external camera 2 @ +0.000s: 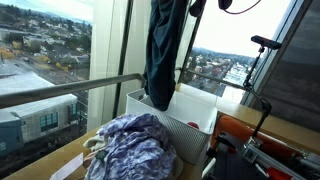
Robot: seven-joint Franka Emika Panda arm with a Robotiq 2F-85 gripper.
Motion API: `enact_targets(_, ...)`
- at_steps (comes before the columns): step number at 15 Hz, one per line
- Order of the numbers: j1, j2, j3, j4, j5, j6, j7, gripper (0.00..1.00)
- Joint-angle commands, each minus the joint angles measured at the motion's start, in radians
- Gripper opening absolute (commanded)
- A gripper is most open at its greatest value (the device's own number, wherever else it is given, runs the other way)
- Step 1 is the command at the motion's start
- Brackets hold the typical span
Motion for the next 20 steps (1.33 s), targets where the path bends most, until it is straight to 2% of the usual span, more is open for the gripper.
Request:
enact_targets(1,0.041,-0.072,0.028,-0.003,0.007,-0.020,0.028,0.00)
enact_targets(5,0.091,-0.099,0.074,-0.056,0.014,0.004,0.060,0.00)
enact_targets(11,0.161,-0.057,0.137,-0.194,0.027,0.042,0.102,0.00)
enact_targets(15,0.170,-0.028,0.127,-0.265,0.032,0.055,0.094,0.00)
enact_targets(20,0.161,0.012,0.100,-0.283,0.045,0.057,0.083,0.00)
